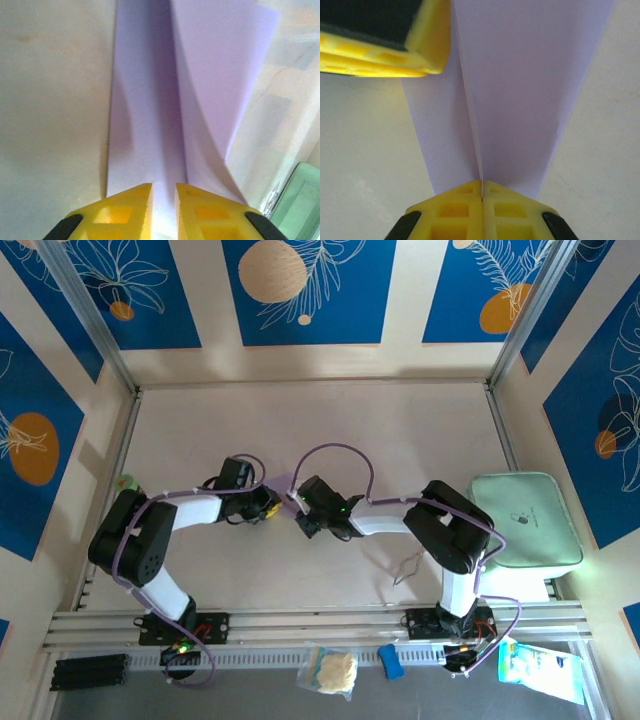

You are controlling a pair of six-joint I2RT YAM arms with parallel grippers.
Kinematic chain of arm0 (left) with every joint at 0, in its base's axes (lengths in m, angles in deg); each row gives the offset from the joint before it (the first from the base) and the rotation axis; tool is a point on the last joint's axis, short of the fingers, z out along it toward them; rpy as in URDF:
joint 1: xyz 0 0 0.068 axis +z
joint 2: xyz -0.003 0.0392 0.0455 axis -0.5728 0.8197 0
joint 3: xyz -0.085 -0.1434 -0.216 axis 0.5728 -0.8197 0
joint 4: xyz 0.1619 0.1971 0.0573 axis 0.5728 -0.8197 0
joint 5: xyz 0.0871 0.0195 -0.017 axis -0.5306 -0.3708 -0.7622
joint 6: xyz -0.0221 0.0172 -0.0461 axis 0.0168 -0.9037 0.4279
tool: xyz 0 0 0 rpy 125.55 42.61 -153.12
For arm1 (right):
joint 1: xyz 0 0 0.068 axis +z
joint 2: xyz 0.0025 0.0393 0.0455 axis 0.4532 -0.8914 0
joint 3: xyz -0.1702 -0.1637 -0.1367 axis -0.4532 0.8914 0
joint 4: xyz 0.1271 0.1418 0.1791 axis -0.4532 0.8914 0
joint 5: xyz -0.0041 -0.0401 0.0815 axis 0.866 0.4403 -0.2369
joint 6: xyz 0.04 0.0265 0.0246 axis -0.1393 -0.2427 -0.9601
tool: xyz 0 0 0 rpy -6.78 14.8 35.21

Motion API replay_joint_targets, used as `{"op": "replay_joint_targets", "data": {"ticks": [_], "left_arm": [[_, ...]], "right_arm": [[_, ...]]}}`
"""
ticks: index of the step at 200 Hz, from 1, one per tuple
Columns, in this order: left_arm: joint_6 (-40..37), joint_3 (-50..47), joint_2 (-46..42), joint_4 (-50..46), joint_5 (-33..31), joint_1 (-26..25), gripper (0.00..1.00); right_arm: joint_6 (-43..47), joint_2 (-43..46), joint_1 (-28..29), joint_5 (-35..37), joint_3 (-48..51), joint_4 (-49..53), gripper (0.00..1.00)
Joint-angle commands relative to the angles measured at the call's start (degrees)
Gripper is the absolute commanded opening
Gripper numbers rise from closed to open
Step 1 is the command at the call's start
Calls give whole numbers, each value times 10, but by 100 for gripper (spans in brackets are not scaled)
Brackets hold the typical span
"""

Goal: Fold a paper plane with a square sheet of paper (pick it up from the middle)
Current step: Fourth fold the wing at the center of the table.

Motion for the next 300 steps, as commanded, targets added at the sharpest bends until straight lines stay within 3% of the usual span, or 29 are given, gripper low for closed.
{"op": "replay_joint_targets", "data": {"ticks": [1,79,127,208,300], "left_arm": [[-13,-6,-17,-4,-2,-4,21],[-4,1,30,41,29,-7,26],[-15,11,38,11,20,-10,32],[-14,21,55,-27,12,-11,28],[-12,20,57,-29,11,-11,28]], "right_arm": [[-28,6,-15,-74,6,-5,5],[-58,4,-53,-153,16,-16,5],[-65,1,-60,-167,16,-15,6],[-61,39,-52,-124,20,18,19],[-49,29,-19,-44,18,39,24]]}}
